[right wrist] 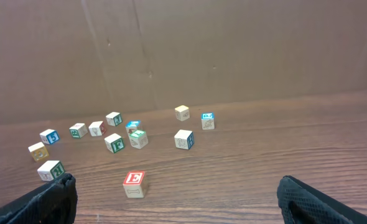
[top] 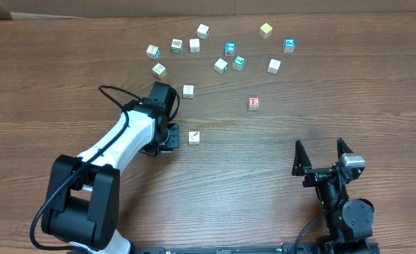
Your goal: Form a tower
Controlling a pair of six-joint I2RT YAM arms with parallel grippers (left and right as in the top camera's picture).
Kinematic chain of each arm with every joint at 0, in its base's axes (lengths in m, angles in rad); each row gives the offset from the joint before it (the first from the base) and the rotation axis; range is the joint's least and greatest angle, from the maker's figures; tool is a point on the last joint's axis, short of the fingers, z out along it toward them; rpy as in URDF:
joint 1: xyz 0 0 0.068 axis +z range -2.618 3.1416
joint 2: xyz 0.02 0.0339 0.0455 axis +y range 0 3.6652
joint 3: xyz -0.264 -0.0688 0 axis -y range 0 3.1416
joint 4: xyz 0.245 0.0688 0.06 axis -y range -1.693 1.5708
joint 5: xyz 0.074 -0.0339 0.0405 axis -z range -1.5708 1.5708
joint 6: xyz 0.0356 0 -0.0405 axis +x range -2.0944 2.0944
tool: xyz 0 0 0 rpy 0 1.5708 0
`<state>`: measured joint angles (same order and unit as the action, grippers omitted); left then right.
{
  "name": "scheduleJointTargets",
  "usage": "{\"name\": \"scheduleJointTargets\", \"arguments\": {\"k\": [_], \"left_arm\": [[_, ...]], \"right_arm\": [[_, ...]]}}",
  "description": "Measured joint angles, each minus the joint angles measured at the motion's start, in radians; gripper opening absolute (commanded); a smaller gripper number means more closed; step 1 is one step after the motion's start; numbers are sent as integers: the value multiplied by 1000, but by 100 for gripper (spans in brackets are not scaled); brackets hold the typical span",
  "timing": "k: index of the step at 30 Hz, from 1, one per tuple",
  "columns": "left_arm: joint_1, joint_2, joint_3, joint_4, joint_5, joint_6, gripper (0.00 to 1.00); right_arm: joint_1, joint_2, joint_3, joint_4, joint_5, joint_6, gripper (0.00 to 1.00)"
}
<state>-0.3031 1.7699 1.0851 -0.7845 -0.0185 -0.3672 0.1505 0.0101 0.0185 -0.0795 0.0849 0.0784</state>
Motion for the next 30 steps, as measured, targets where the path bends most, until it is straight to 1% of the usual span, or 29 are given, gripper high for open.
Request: {"name": "scheduleJointTargets", "arguments": {"k": [2, 3, 11, 16, 17, 20, 24, 25, 28, 30], "left_arm": [[0, 0, 0, 10, 0, -19, 34], [0, 0, 0, 14, 0, -24, 35], [0, 0, 0, 21, 0, -45, 38], [0, 0, 0, 22, 0, -45, 43], [0, 0, 0, 21, 1, -45, 47], [0, 0, 0, 21, 5, -37, 50], [0, 0, 0, 25, 8, 20, 49], [0, 0, 0, 27, 8, 35, 48], [0, 0, 0, 31, 8, 65, 38], [0, 0, 0, 31, 8, 82, 38]], "right_arm": [[0, 0, 0, -1, 0, 0, 100], [0, 0, 0, 0, 0, 0, 100], [0, 0, 0, 0, 0, 0, 100], [0, 0, 0, 0, 0, 0, 100], [0, 0, 0, 0, 1, 0, 100], [0, 0, 0, 0, 0, 0, 100], [0, 0, 0, -1, 0, -1, 100], [0, 0, 0, -1, 0, 0, 100], [0, 0, 0, 0, 0, 0, 100], [0, 0, 0, 0, 0, 0, 100]]}}
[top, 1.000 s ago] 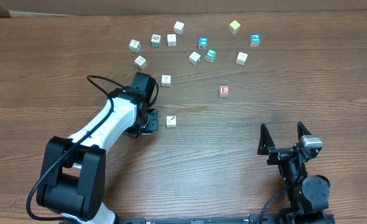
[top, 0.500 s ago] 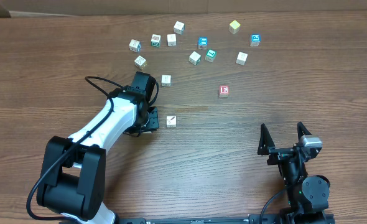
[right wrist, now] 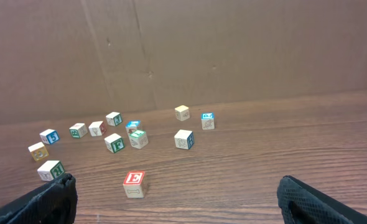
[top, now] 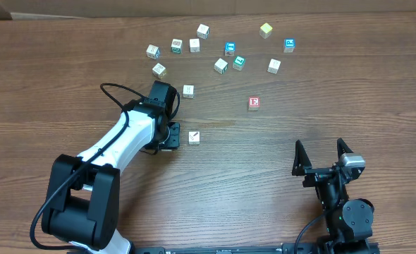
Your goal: Form a tower
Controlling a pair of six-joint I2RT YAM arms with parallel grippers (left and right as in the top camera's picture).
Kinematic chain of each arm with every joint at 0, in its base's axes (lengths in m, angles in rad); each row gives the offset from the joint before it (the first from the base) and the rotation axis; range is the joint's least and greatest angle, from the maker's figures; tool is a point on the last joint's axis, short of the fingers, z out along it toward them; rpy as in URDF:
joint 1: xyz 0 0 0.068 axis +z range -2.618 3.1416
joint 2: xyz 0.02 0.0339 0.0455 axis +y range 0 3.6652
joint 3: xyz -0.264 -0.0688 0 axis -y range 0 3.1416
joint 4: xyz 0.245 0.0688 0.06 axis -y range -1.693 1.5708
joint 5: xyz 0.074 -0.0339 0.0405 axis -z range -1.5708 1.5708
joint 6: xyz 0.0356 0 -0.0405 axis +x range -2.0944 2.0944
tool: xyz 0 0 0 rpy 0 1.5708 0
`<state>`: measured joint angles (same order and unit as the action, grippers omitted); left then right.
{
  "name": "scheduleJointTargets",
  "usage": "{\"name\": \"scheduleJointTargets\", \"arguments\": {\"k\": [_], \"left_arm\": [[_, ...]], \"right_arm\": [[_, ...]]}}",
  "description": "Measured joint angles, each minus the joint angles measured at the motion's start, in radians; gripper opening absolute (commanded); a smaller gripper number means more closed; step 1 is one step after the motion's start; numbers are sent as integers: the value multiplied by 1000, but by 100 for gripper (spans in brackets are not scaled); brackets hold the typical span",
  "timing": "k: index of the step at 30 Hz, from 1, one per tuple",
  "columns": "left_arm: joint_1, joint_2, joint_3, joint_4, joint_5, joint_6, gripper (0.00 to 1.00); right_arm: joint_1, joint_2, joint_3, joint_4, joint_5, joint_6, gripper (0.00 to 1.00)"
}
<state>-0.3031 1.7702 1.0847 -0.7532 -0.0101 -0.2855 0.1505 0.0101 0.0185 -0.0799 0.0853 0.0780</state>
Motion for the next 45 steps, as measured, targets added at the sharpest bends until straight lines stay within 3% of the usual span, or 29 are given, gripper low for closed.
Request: {"name": "scheduleJointTargets", "arguments": {"k": [9, 13, 22, 36, 45], "left_arm": [[0, 0, 0, 3, 0, 7, 32], [0, 0, 0, 2, 0, 8, 44], [0, 0, -5, 10, 0, 9, 43], [0, 0, -27, 39, -1, 9, 23], [0, 1, 72, -107, 0, 8, 24]], "right_arm": [[0, 0, 0, 0, 0, 0, 100], [0, 0, 0, 0, 0, 0, 100], [0, 0, 0, -1, 0, 0, 100], [0, 0, 0, 0, 0, 0, 100], [0, 0, 0, 0, 0, 0, 100]]}}
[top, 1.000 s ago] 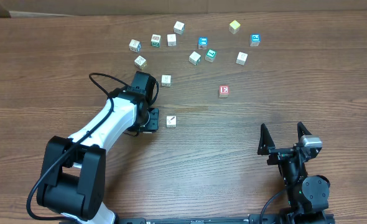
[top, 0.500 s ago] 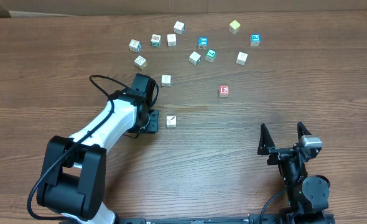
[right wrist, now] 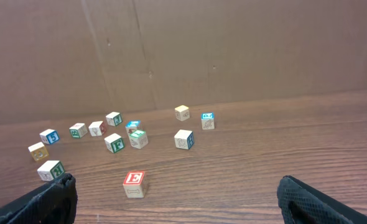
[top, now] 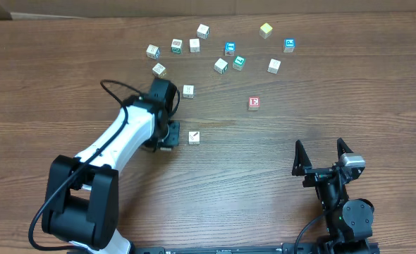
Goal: Form a tower
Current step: 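Carry the '2' block over the 'B' block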
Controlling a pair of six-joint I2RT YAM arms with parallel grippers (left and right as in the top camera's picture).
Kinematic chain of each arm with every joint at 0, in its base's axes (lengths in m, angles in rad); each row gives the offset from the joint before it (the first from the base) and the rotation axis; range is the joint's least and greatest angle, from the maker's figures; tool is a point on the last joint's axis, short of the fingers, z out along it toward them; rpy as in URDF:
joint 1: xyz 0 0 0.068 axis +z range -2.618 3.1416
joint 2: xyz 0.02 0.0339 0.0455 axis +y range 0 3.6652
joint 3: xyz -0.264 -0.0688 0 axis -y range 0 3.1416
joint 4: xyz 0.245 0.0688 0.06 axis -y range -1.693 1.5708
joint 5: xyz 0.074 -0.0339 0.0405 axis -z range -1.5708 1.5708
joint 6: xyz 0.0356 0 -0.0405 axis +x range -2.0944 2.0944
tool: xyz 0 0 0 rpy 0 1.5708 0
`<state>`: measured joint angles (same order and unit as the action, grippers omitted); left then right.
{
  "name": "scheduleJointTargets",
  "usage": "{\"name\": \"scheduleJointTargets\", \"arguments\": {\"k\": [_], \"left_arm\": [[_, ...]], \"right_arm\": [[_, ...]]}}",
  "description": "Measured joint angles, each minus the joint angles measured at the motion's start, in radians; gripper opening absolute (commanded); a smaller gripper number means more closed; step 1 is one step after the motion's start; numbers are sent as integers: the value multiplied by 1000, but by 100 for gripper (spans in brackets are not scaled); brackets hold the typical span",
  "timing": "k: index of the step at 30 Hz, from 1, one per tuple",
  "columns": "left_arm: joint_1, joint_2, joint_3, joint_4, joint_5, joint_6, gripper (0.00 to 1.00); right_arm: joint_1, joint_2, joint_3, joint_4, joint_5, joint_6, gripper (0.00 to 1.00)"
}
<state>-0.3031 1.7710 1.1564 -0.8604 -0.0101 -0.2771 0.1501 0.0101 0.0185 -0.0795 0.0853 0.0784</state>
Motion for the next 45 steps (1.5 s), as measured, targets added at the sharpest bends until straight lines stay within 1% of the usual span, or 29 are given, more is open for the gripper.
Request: {"name": "scheduleJointTargets", "arguments": {"k": [4, 6, 9, 14, 18, 23, 27, 35, 45], "left_arm": [[0, 1, 144, -95, 0, -13, 24], [-2, 1, 228, -128, 0, -40, 24], [-23, 1, 257, -136, -1, -71, 24], [-131, 1, 258, -134, -19, -154, 24], [-179, 1, 231, -90, -46, -212, 23], [-188, 1, 205, -45, -55, -231, 21], [-188, 1, 205, -39, -55, -241, 20], [-221, 1, 150, 29, -62, -249, 21], [-221, 1, 85, 74, -78, -276, 21]], "right_arm": [[0, 0, 0, 0, 0, 0, 100], [0, 0, 0, -1, 0, 0, 100], [0, 0, 0, 0, 0, 0, 100], [0, 0, 0, -1, 0, 0, 100], [0, 0, 0, 0, 0, 0, 100], [0, 0, 0, 0, 0, 0, 100], [0, 0, 0, 0, 0, 0, 100], [0, 0, 0, -1, 0, 0, 100], [0, 0, 0, 0, 0, 0, 100]]}}
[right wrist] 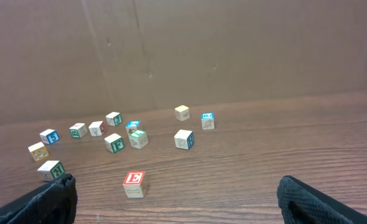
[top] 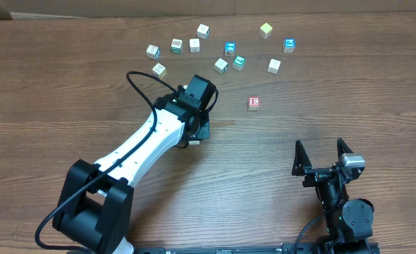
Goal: Form a tower
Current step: 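Carry the '2' block over the 'B' block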
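Several small lettered cubes lie scattered at the far side of the table (top: 67, 99). A red E cube (top: 254, 103) lies apart from them, seen also as the red E cube (right wrist: 134, 183). My left gripper (top: 196, 132) sits over the spot between the cluster and the table's middle; a sliver of a white cube (top: 192, 143) shows at its lower edge. Its jaws are hidden beneath the wrist. A green-lettered cube (right wrist: 50, 168) shows only in the right wrist view. My right gripper (top: 321, 155) rests open and empty at the near right, with the right gripper (right wrist: 177, 208) framing bare wood.
A blue cube (top: 289, 45), a yellow cube (top: 266, 29) and a green-topped cube (top: 239, 62) are among the far cluster. A brown cardboard wall (right wrist: 233, 50) stands behind the table. The left arm's cable (top: 141, 81) loops above its forearm.
My left gripper has moved to the right, from just left of the lone white cube to over it. The arm now covers that cube and another behind it in the overhead view. The right arm is unchanged.
At all three earlier moments my left gripper sat just left of a lone white cube near the table's middle, barely shifting. Now it is over that cube. The other cubes and my right gripper have kept their places throughout.
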Controlling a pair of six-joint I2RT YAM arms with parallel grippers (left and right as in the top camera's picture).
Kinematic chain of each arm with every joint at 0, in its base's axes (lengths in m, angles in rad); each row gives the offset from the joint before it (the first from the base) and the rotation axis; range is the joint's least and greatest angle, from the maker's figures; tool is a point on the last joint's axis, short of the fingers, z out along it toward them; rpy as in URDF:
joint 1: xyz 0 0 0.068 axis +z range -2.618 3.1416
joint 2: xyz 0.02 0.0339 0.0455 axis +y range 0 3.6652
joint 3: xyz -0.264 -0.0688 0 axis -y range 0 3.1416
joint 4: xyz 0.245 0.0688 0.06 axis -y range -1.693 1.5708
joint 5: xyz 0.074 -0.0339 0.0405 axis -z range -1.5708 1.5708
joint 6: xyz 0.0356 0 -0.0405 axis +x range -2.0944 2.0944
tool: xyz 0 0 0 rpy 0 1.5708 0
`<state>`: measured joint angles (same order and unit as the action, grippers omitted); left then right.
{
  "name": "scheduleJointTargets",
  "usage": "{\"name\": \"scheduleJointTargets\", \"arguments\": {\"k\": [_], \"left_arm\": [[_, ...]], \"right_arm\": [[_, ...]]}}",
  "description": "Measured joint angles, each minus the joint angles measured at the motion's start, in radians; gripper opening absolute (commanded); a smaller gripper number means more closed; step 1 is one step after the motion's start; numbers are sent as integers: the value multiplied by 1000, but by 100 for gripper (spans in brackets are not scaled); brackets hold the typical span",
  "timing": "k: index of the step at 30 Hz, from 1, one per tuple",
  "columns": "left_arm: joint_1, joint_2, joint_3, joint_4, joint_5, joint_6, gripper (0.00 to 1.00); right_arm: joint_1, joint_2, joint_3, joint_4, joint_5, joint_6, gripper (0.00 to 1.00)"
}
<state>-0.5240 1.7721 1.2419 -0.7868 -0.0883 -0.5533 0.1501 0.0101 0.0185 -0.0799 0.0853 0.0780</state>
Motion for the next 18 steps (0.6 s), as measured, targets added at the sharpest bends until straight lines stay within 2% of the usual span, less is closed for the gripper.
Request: {"name": "scheduleJointTargets", "arguments": {"k": [18], "left_arm": [[0, 0, -27, 39, -2, -17, 24]], "right_arm": [[0, 0, 0, 0, 0, 0, 100]]}}
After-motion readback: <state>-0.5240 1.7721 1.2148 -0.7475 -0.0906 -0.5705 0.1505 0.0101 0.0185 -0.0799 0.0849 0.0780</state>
